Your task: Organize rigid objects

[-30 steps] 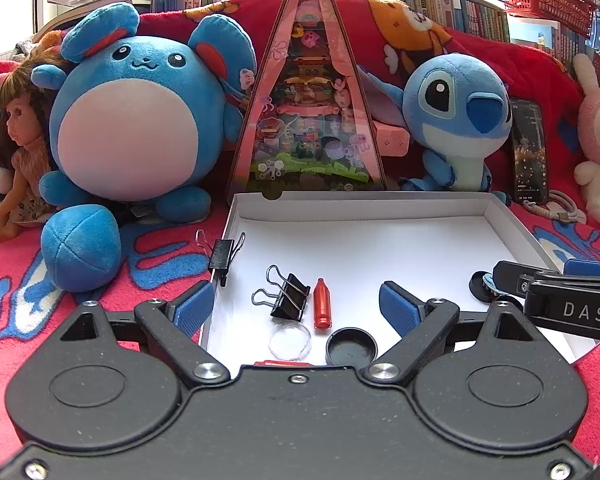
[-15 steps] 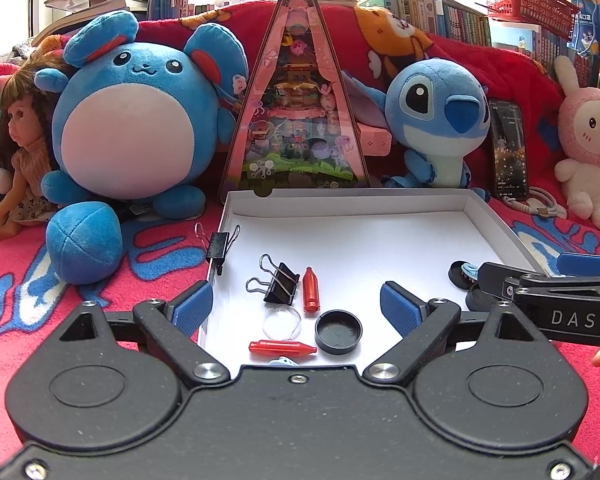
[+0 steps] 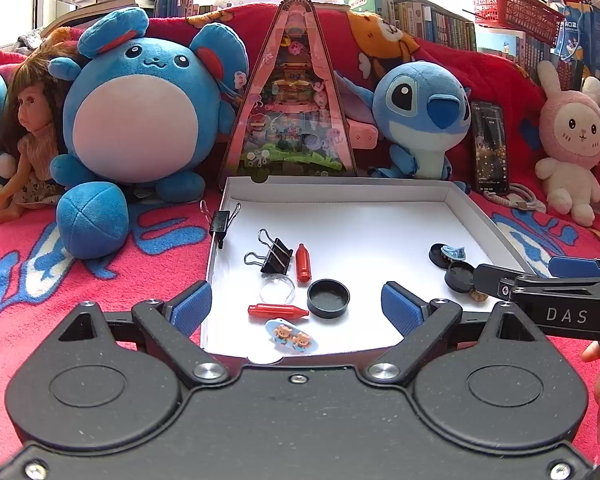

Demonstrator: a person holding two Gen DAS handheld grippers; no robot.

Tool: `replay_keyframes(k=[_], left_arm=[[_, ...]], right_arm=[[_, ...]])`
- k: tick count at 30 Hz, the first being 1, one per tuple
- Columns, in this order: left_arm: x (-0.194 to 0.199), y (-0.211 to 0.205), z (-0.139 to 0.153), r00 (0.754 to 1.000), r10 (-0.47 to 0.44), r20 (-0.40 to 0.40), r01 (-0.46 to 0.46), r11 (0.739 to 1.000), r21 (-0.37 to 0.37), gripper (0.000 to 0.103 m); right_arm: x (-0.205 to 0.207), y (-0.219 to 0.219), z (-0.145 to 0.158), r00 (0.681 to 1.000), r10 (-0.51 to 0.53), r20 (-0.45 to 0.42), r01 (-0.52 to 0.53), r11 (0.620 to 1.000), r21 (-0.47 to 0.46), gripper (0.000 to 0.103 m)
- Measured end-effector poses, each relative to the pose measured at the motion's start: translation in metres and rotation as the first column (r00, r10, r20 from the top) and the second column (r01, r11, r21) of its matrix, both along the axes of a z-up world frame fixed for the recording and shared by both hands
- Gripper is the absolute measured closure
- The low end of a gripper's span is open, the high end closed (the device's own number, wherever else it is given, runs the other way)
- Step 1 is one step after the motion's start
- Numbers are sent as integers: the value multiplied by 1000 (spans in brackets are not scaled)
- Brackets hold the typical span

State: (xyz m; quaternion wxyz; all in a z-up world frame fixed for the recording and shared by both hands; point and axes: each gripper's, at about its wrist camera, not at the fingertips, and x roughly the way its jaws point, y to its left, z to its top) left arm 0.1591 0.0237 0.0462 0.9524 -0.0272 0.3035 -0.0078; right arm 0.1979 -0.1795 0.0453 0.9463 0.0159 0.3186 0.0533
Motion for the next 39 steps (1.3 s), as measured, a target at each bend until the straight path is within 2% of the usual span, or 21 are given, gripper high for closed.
replay_keyframes(k=[10,15,20,31,39], left_arm=[[-35,2,-2,1000,-21,-5,21,1000,-9,10],[-50,2,-8,1000,-22,-13,22,1000,-16,9],[-56,-1,-17,999,-24,-35,24,1000,-15,9],[-46,-9,-42,995,20,-100,-19,1000,17,9],[-38,-9,-51,993,52,-110,-48,998,34,9]], right_arm=[[-31,-5,-1,1000,3,4,-3,1000,-6,0],[-48,-2,-9,999,32,-9,-32,998,-50,0],[-55,-2,-22,998,36,-41,-39,998,-56,0],[-51,-3,-45,994,18,-107,-22,999,-36,0],[-49,0,-51,996,16,-91,-22,998,-61,0]])
